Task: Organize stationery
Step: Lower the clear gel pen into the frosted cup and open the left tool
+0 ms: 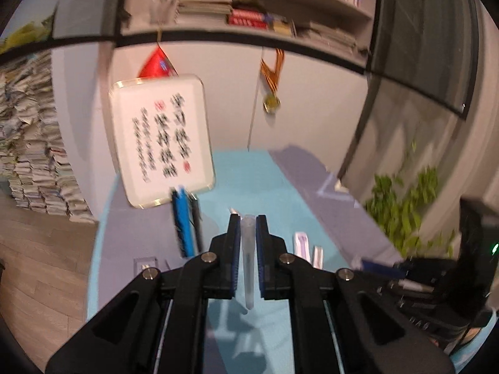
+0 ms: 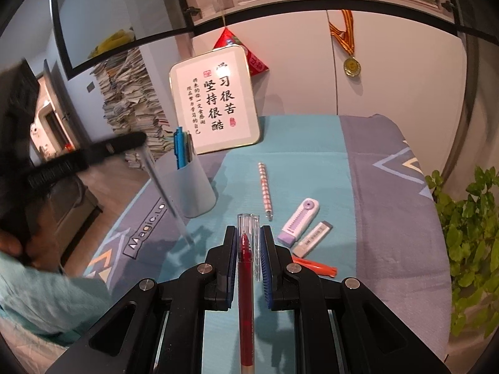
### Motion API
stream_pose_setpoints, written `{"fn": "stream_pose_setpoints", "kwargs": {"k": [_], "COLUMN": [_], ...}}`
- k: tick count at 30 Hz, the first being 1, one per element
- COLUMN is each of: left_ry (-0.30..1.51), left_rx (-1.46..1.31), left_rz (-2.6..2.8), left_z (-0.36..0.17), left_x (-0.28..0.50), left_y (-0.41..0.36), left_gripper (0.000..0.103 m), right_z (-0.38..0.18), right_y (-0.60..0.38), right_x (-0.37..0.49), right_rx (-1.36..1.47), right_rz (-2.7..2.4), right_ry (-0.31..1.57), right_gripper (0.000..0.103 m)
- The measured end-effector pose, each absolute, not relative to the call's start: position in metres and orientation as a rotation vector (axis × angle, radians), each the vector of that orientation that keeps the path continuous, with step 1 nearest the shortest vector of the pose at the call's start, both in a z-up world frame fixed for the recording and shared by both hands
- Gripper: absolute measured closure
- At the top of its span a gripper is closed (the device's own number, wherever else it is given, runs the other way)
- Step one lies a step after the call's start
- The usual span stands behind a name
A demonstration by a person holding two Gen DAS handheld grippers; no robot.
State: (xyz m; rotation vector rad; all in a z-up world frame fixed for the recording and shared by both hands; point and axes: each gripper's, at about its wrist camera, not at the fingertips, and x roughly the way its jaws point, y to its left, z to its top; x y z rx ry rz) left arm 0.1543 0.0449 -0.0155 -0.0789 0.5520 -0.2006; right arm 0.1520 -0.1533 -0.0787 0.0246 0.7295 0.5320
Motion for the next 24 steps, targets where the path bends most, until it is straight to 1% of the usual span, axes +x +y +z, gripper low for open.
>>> {"fn": "stream_pose_setpoints", "kwargs": {"k": [6,11,15,24], "left_ry": [0.447,0.385,0.412,0.594], "left_rx": [-0.119,-0.099,-0.077,-0.075], "left_rz": [-0.132,-0.075,-0.041,-0.031], "left_z": [0.024,0.038,0.023,-0.040], "left_x": [0.161,0.166,0.176,0.205], "left_y": [0.072,0.082,0.085,0.088], "left_gripper": [0.096,0.096,0.096,0.096], "right_z": [-0.077,-0.076,-0.075,-0.073], "right_y": [-0.148,-0.147,-0.146,-0.141], "right_x": [0.151,0.152,0.153,0.155], "right_rx": [0.013,0.010,0.009,-0.001], "right_rz": [0.533,0.522,0.518,0.520], "right_ry": [0.729,0.727,0.726,0.726], "right_gripper": [0.088,0.088,0.088,0.088]}}
